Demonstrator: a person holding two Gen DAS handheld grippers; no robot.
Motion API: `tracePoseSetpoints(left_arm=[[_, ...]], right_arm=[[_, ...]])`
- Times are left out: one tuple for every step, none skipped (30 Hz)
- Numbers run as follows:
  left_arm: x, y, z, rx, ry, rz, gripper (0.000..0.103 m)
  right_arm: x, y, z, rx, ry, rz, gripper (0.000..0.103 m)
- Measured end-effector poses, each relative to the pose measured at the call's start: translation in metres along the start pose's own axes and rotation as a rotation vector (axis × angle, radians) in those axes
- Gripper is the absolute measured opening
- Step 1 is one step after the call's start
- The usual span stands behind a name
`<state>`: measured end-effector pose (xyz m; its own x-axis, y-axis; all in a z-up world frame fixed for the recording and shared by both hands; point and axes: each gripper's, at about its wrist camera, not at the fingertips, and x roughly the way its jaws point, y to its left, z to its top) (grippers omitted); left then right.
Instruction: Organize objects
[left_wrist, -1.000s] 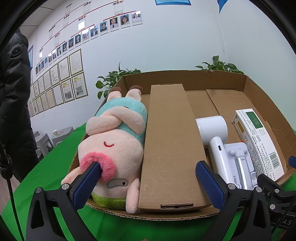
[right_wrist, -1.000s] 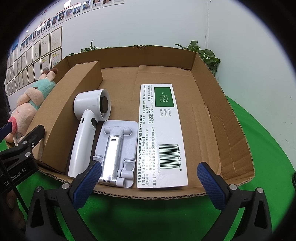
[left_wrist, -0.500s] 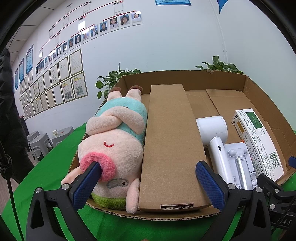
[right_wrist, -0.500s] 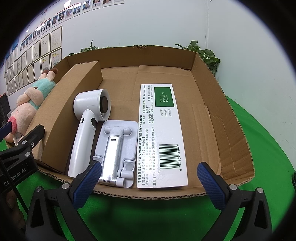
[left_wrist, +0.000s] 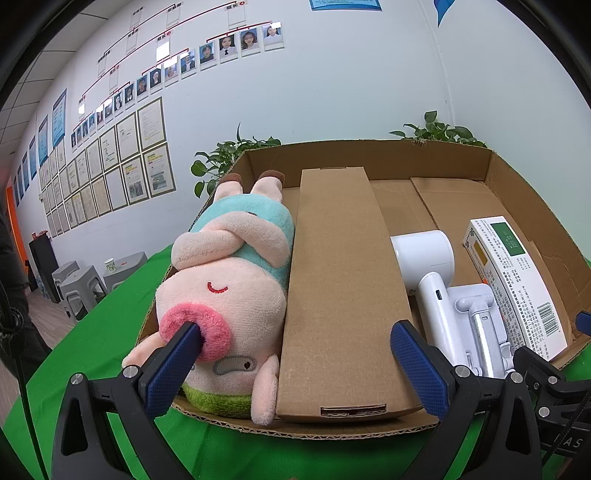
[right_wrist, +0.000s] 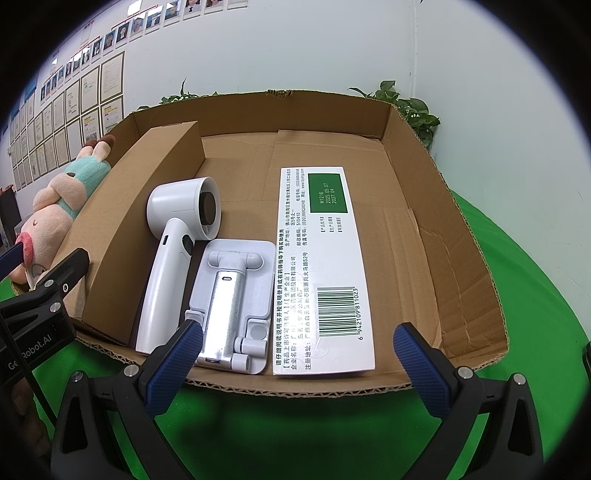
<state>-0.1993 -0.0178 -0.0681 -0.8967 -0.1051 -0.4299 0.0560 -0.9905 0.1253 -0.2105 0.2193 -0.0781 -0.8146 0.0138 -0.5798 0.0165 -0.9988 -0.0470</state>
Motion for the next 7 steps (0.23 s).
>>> tracePoseSetpoints(left_arm=[[0.0,0.0,0.0,0.0,0.0,0.0,0.103],[0.0,0.0001,0.0,-0.001,0.0,0.0,0.103],[0.0,0.0001,0.0,-0.001,-0.001,-0.001,0.103],[0.0001,0.0004,0.0002,-0.001,-0.002,-0.004,0.103],[-0.0003,0.0007,0.0001,-0.003,-0.003,-0.009,0.103],[-0.0005,0.0011,0.0001,-0.005,-0.004,-0.01,0.103],[-0.0007,0.0015,0.0,-0.007,-0.004,-0.01,0.103]], right_arm=[[0.0,0.0,-0.0001,0.0,0.0,0.0,0.103],[0.0,0.0,-0.0001,0.0,0.0,0.0,0.103],[0.0,0.0,-0.0001,0.0,0.0,0.0,0.103],[0.0,0.0,-0.0001,0.0,0.0,0.0,0.103],[-0.0001,0.0,-0.0002,0.0,0.0,0.0,0.103],[0.0,0.0,0.0,0.0,0.0,0.0,0.103],[0.0,0.0,-0.0001,0.0,0.0,0.0,0.103]])
